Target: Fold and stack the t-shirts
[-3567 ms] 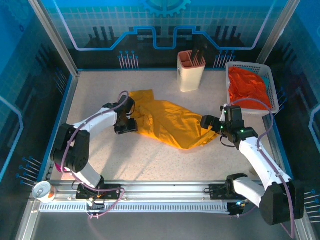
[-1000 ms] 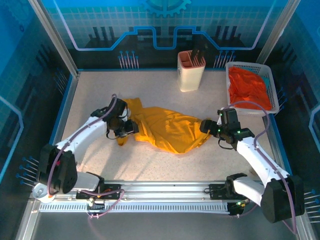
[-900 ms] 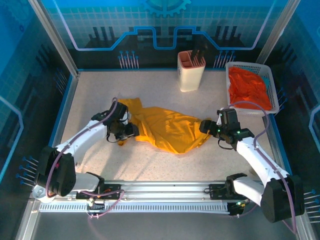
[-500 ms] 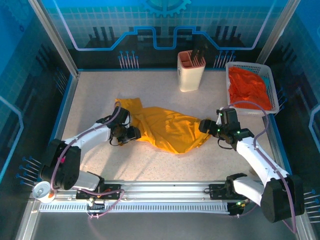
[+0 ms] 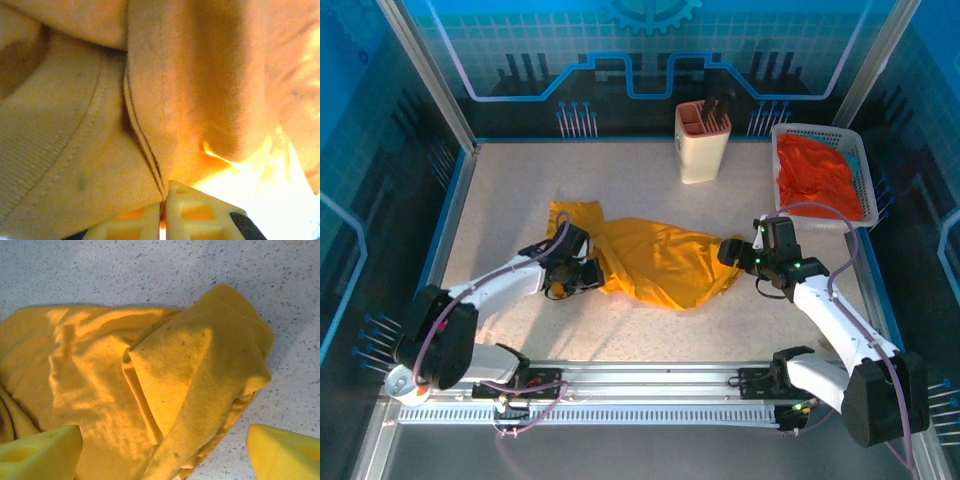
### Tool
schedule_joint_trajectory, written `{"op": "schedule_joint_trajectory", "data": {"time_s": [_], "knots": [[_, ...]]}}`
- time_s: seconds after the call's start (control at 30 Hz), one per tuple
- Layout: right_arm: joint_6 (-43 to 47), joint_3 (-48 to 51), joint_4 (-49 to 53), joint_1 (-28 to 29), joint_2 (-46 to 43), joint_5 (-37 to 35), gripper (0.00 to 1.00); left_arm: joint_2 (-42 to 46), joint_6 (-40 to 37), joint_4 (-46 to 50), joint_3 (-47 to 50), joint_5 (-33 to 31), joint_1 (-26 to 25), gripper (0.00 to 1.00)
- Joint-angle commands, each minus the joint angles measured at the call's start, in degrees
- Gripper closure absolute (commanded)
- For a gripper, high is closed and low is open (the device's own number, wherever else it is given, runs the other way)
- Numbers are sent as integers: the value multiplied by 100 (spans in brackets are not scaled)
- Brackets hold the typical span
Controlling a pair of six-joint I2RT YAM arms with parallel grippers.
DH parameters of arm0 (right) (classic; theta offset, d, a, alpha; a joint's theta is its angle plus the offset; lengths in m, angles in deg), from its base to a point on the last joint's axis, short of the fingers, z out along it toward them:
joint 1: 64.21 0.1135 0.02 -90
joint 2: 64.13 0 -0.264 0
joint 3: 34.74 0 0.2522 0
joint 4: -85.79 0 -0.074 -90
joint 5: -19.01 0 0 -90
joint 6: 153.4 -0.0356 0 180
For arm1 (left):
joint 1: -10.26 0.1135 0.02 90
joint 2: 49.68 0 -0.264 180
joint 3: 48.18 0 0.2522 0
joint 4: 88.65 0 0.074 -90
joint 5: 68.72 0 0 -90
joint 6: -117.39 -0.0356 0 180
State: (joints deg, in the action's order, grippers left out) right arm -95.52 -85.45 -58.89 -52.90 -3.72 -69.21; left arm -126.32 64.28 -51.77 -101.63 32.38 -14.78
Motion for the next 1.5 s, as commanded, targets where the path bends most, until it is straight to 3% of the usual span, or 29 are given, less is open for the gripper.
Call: {"op": "schedule_joint_trajectory", "data": {"time_s": [0.0,0.27,0.57,0.73,0.9,1.07,1.17,1.47], "knots": [[-40,-24,-160,21,122,57,14,540,546,537,217,-203,-269,92],[-71,-50,-261,21,311,145,14,1175,1197,1099,425,-454,-905,84],[-117,-32,-315,25,407,228,14,715,1031,1008,338,-480,-907,59],[-51,-140,-148,27,342,187,14,705,304,1611,-450,-361,-563,52],[38,-234,49,17,177,86,13,574,-618,2292,-1216,-486,218,56],[39,-190,110,9,55,94,13,126,-1097,2232,-1376,-549,638,63],[56,-199,153,9,17,103,13,-122,-1182,2020,-1300,-689,773,65],[100,-227,109,1,21,121,13,-754,-986,860,-1026,-304,939,65]]}}
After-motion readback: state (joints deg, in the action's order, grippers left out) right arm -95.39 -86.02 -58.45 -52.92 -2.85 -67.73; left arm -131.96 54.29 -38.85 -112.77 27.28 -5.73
